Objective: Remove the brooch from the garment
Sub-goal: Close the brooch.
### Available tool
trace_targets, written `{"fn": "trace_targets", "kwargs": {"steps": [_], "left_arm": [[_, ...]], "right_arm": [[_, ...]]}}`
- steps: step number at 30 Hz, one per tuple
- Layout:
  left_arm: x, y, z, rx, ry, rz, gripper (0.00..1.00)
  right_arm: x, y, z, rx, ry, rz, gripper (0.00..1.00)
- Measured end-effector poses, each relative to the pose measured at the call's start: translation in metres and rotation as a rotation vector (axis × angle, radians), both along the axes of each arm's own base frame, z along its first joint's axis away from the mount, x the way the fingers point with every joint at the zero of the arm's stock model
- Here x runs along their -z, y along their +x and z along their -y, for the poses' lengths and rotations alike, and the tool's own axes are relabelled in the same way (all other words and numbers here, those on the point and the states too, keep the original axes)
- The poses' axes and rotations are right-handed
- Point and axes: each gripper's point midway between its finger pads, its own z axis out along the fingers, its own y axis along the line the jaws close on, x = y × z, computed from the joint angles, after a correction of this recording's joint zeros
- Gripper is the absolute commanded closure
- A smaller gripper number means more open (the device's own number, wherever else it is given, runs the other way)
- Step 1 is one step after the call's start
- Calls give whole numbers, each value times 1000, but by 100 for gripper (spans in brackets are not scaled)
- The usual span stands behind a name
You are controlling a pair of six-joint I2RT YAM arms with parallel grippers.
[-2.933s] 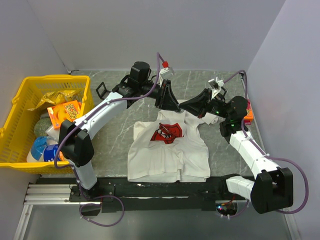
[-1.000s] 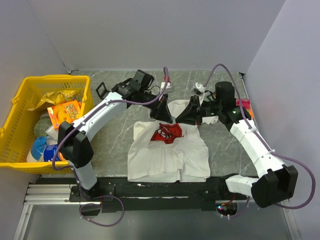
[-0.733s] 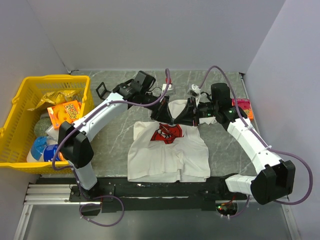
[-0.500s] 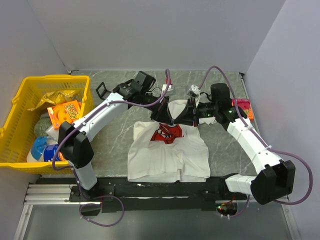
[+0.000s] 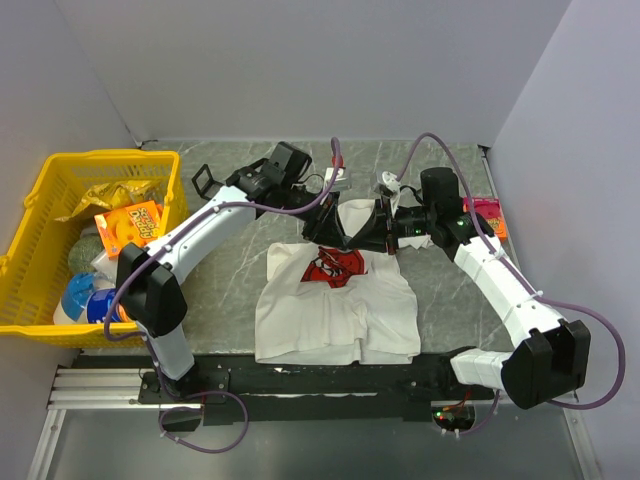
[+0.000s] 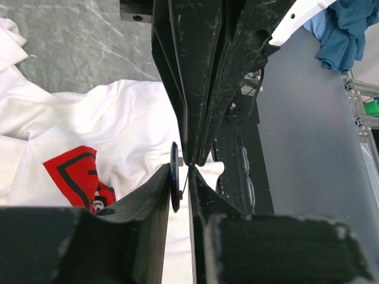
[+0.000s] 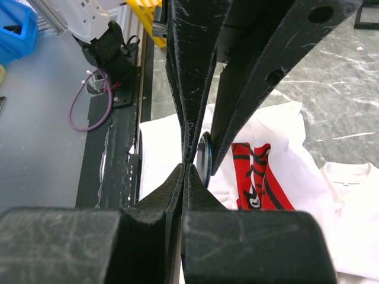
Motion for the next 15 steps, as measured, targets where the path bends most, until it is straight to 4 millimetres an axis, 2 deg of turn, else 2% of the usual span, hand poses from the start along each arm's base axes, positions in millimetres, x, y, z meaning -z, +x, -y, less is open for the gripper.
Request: {"fn": "trace_targets", "kwargs": {"steps": [9,15], "left_arm": [[-1,1,0,-8,-6,2,78],[0,0,0,-8,-7,3,83]], "right_arm": [[0,2,-1,7,7,-3,100],[0,4,0,22,16,-27,86]]}}
